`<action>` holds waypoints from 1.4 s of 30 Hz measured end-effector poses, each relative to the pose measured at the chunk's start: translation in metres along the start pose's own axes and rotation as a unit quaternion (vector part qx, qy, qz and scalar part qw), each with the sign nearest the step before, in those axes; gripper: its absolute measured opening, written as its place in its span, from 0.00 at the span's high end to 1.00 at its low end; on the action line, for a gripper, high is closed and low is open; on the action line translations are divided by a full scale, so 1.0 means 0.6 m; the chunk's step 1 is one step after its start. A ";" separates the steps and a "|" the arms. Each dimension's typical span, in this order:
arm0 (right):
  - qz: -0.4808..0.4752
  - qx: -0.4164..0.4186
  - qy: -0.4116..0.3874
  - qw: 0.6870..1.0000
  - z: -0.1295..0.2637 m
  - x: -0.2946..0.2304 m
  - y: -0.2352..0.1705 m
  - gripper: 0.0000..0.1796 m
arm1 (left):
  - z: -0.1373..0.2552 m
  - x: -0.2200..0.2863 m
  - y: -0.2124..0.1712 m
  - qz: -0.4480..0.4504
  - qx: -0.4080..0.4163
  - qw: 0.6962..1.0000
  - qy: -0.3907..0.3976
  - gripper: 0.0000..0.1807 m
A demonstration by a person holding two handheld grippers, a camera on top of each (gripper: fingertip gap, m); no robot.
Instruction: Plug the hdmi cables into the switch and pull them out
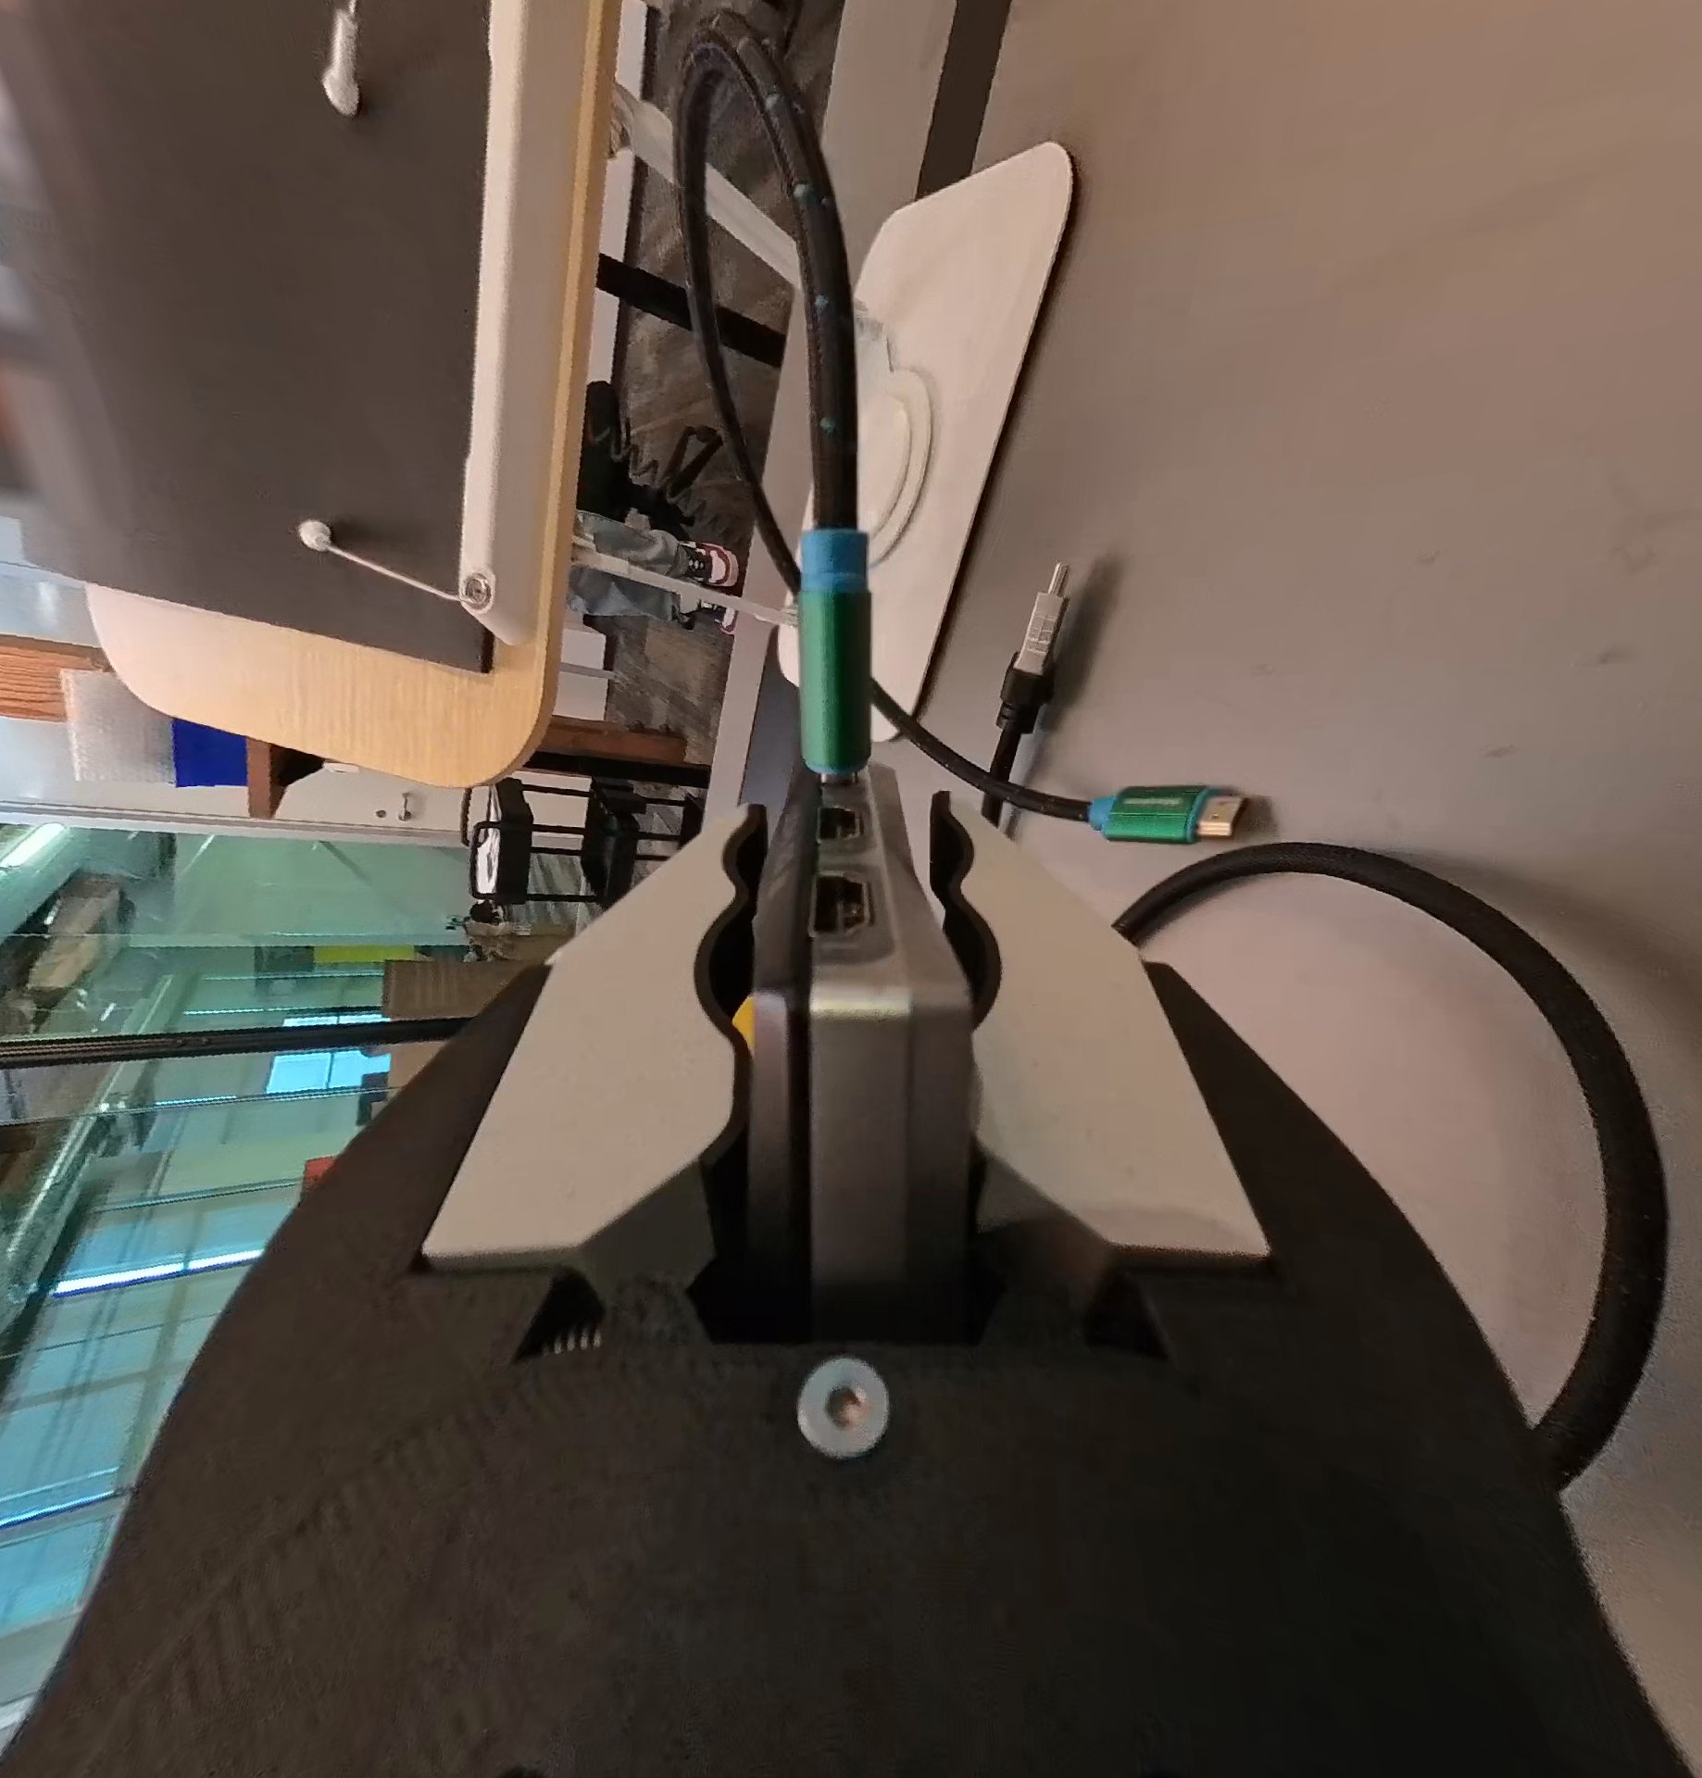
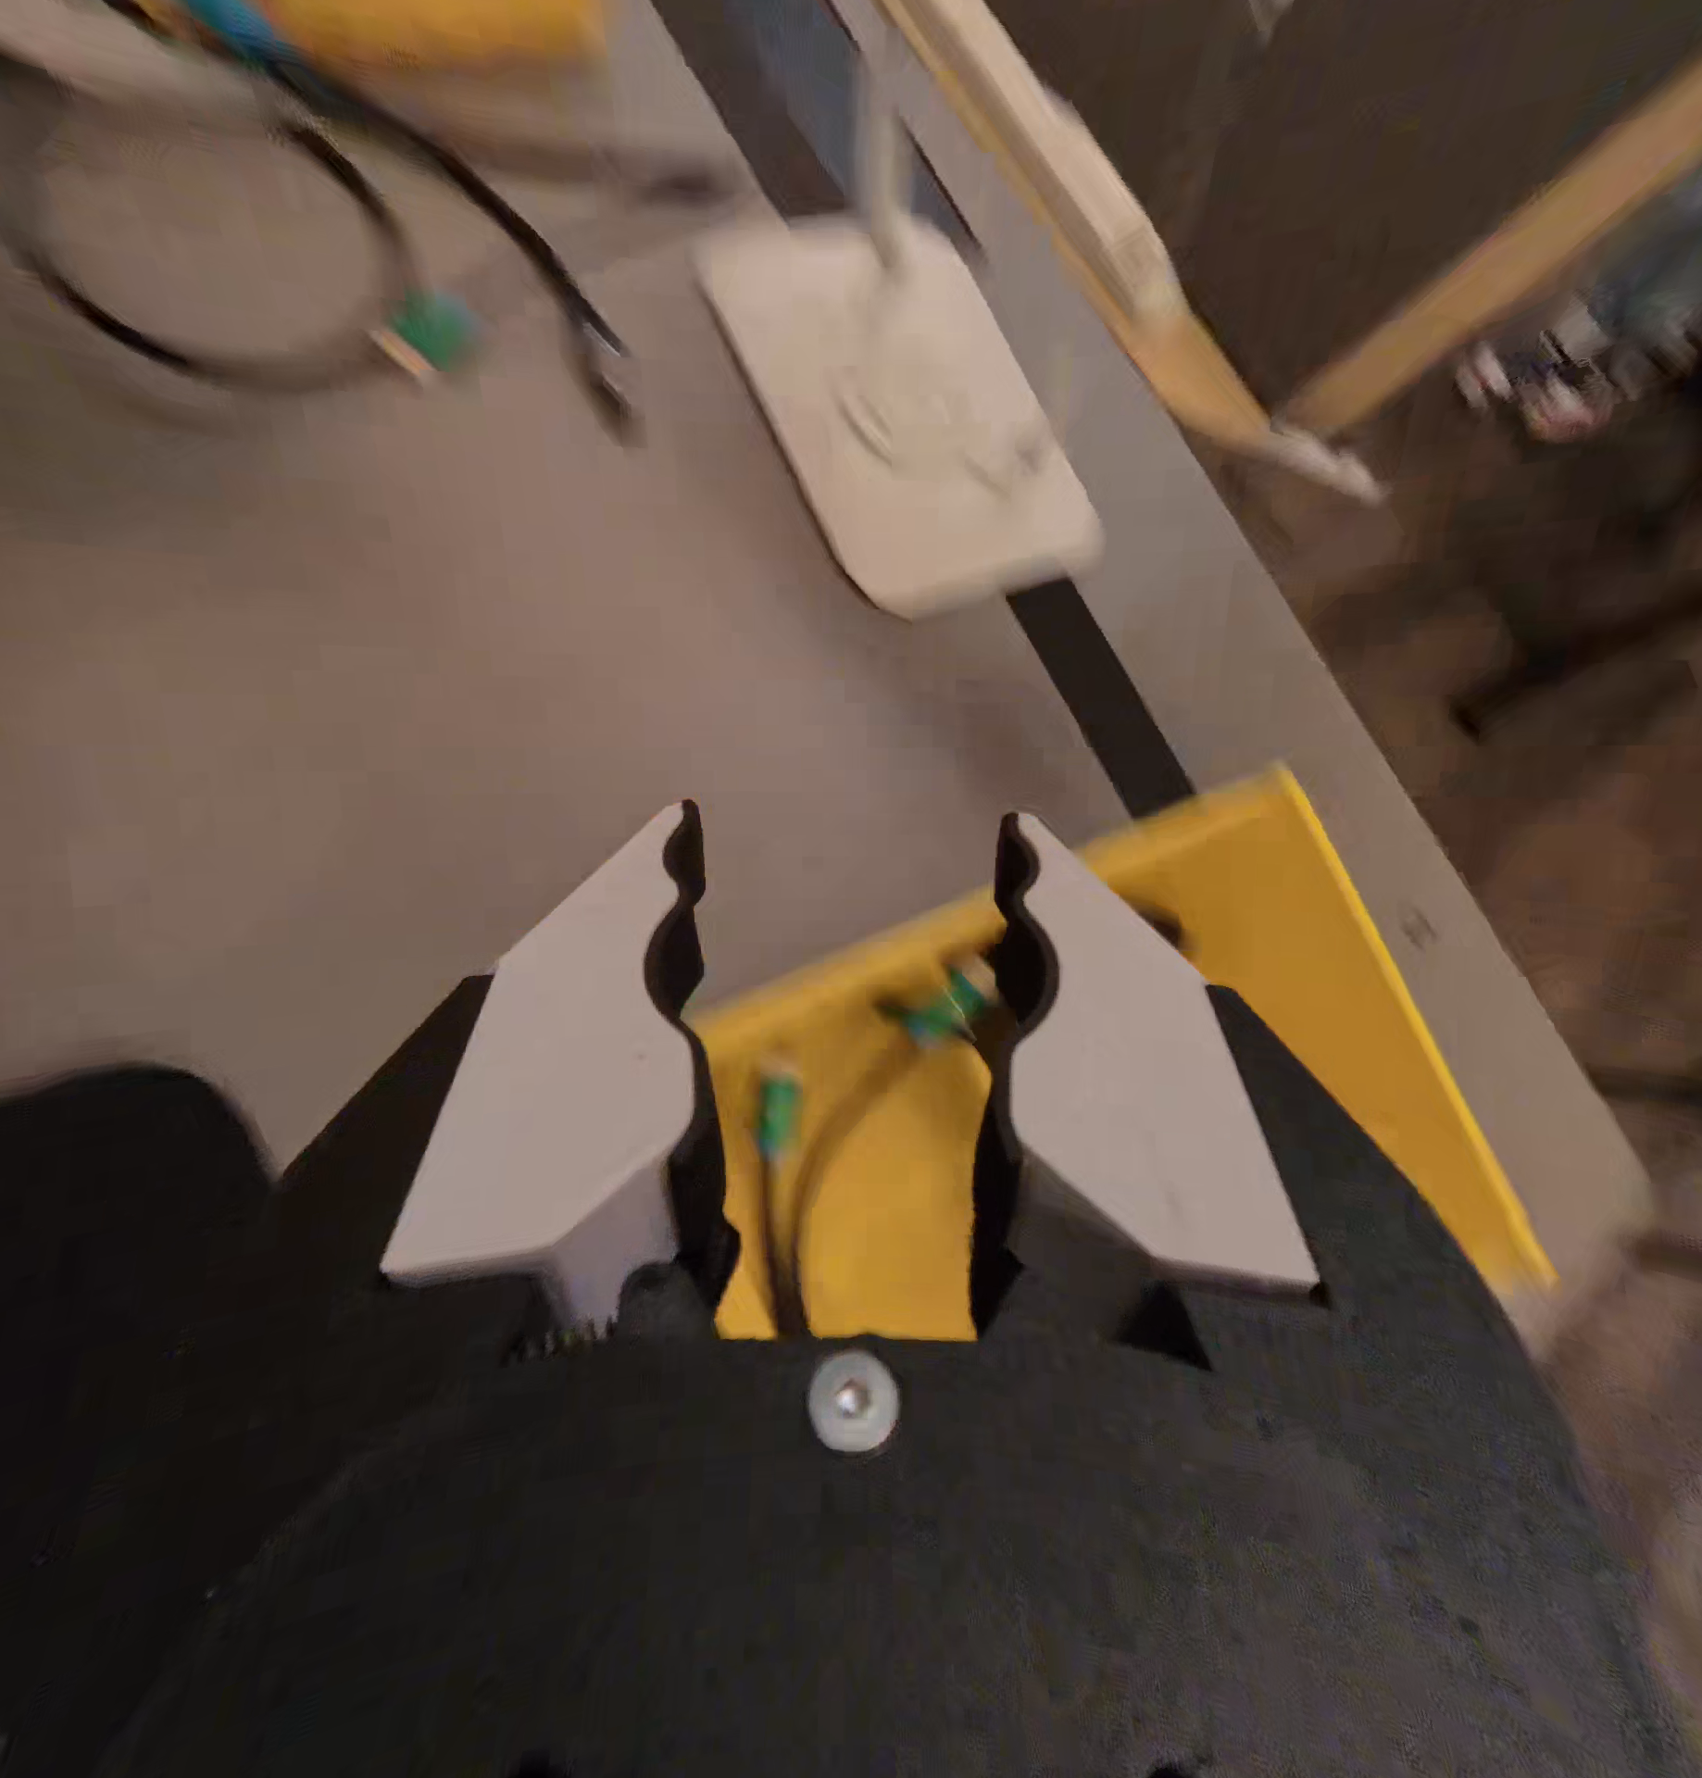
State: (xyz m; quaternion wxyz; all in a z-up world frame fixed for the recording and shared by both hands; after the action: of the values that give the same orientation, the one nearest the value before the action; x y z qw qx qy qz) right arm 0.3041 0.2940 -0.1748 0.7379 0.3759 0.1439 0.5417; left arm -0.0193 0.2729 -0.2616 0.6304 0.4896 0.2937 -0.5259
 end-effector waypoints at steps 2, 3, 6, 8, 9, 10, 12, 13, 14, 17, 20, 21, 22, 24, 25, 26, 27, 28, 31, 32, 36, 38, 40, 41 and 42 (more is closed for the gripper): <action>0.013 0.069 0.071 0.995 -0.031 -0.072 0.073 0.70 | 0.002 -0.002 0.004 -0.007 0.002 1.000 0.008 0.82; 0.018 0.090 0.104 0.990 -0.050 -0.106 0.100 0.71 | 0.004 -0.002 0.006 -0.009 0.004 1.000 0.011 0.82; 0.018 0.104 0.178 0.978 -0.118 -0.178 0.143 0.72 | 0.010 -0.006 0.010 -0.009 0.010 1.000 0.017 0.81; -0.018 0.106 0.224 0.969 -0.167 -0.205 0.154 0.73 | 0.013 -0.011 0.011 -0.001 0.014 1.000 0.022 0.82; -0.035 0.107 0.245 0.963 -0.191 -0.216 0.156 0.73 | 0.014 -0.014 0.012 0.001 0.015 1.000 0.025 0.82; -0.054 0.109 0.263 0.957 -0.214 -0.225 0.157 0.73 | 0.016 -0.018 0.013 0.003 0.016 0.999 0.030 0.82; -0.082 0.116 0.298 0.944 -0.250 -0.245 0.161 0.71 | 0.017 -0.023 0.015 0.009 0.019 0.999 0.033 0.82; -0.091 0.129 0.307 0.938 -0.263 -0.251 0.168 0.71 | 0.018 -0.024 0.017 0.008 0.022 0.999 0.034 0.82; -0.098 0.149 0.313 0.933 -0.274 -0.256 0.179 0.71 | 0.019 -0.025 0.018 0.007 0.024 0.999 0.036 0.81; -0.138 0.208 0.319 0.914 -0.295 -0.252 0.212 0.68 | 0.020 -0.023 0.023 0.007 0.029 0.999 0.035 0.81; -0.158 0.250 0.337 0.894 -0.303 -0.250 0.236 0.70 | 0.021 -0.020 0.027 0.004 0.032 0.999 0.035 0.81; -0.160 0.254 0.342 0.891 -0.306 -0.252 0.240 0.71 | 0.021 -0.019 0.029 0.002 0.033 0.999 0.036 0.82; -0.158 0.256 0.342 0.890 -0.308 -0.252 0.243 0.72 | 0.022 -0.019 0.030 0.001 0.034 0.999 0.037 0.81; -0.152 0.263 0.340 0.890 -0.310 -0.252 0.248 0.76 | 0.022 -0.017 0.032 0.000 0.035 0.999 0.037 0.81; -0.152 0.263 0.341 0.889 -0.310 -0.251 0.249 0.79 | 0.023 -0.018 0.032 0.000 0.036 0.999 0.038 0.81; -0.152 0.263 0.347 0.887 -0.309 -0.252 0.249 0.81 | 0.023 -0.018 0.032 0.000 0.036 0.999 0.038 0.81; -0.152 0.267 0.350 0.885 -0.308 -0.251 0.250 0.84 | 0.023 -0.018 0.033 0.001 0.037 0.999 0.038 0.81; -0.150 0.271 0.351 0.884 -0.306 -0.251 0.251 0.85 | 0.024 -0.018 0.034 0.001 0.040 0.998 0.038 0.81; -0.142 0.271 0.355 0.884 -0.305 -0.255 0.252 0.86 | 0.025 -0.017 0.038 0.002 0.045 0.998 0.039 0.81; -0.142 0.273 0.355 0.883 -0.305 -0.254 0.253 0.88 | 0.026 -0.017 0.039 0.004 0.046 0.998 0.039 0.81; -0.145 0.275 0.357 0.881 -0.308 -0.254 0.251 0.89 | 0.025 -0.015 0.038 0.001 0.041 0.999 0.036 0.81; -0.138 0.274 0.352 0.884 -0.308 -0.254 0.249 0.89 | 0.024 -0.014 0.036 -0.002 0.039 0.999 0.033 0.81; -0.125 0.275 0.334 0.893 -0.306 -0.253 0.250 0.89 | 0.022 -0.015 0.033 0.005 0.032 0.999 0.031 0.81; -0.118 0.274 0.322 0.898 -0.305 -0.252 0.250 0.89 | 0.021 -0.017 0.032 0.010 0.030 0.999 0.032 0.81; -0.114 0.271 0.311 0.904 -0.304 -0.252 0.250 0.89 | 0.019 -0.016 0.028 0.011 0.023 0.999 0.031 0.81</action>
State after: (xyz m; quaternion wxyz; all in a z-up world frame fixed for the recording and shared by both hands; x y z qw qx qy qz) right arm 0.0307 0.2490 -0.2210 0.5822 0.3552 0.5489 0.4834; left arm -0.0079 0.2655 -0.2439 0.6154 0.5231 0.2953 -0.5103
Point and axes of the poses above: each gripper's, where its closed fingertips meet, z back along the fingers, y out of its top, x = y × z across the jaws, the point moved 2 cm from there along z, back along the fingers, and after that the axes turned 4 degrees about y, right-handed, at the moved point
